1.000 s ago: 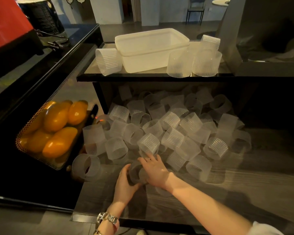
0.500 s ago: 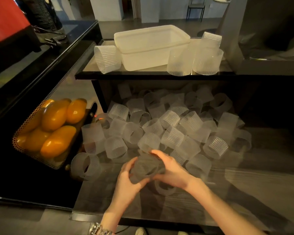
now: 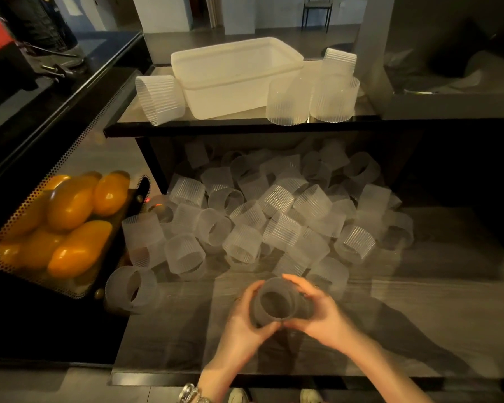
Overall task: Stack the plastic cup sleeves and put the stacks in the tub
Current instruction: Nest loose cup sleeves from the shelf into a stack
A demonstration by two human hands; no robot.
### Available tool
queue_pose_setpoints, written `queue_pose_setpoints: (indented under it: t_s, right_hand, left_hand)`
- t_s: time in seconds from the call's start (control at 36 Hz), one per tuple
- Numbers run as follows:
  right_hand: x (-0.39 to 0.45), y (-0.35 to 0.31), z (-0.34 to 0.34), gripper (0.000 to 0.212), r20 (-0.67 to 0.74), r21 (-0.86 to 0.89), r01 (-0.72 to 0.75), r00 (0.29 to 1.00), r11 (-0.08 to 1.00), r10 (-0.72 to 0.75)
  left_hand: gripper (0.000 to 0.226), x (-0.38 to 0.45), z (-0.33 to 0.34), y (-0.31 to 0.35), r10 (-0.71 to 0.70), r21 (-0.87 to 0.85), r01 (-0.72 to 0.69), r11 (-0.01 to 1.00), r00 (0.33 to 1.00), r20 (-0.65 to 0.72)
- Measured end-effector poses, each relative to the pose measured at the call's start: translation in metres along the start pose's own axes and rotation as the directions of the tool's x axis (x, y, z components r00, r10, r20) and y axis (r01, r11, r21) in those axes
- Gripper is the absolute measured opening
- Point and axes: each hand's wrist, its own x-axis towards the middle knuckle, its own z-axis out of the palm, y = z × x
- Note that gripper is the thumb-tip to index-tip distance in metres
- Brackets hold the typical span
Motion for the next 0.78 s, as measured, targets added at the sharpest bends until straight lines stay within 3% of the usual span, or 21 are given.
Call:
queue_pose_setpoints:
  t_s: [0.17, 0.28, 0.64, 0.78]
  right_hand:
    - [0.004, -0.001, 0.014, 0.082, 0.013, -0.081, -0.068, 0.998, 0.994, 0.069]
    - [0.006, 0.003, 0.020, 0.084, 0.053, -0.151, -0.063, 0.996, 0.986, 0.071]
    - [0.015, 0.010, 0.021, 0.083, 0.060, -0.145, -0.057, 0.996, 0.988, 0.067]
    - [0.013, 0.017, 0.020, 0.103, 0.051, -0.106, -0.117, 0.991, 0.987, 0.123]
  left_hand:
    - [0.072, 0.008, 0.011, -0.018, -0.037, -0.013, 0.037, 0.999, 0.998, -0.048]
    - [0.073, 0.008, 0.013, -0.029, -0.108, -0.004, 0.108, 0.994, 0.994, 0.006]
    - [0.067, 0.011, 0.014, -0.032, -0.101, 0.007, 0.101, 0.995, 0.995, 0.023]
    - [0.084, 0.012, 0.013, -0.034, -0.116, 0.012, 0.116, 0.993, 0.991, 0.064]
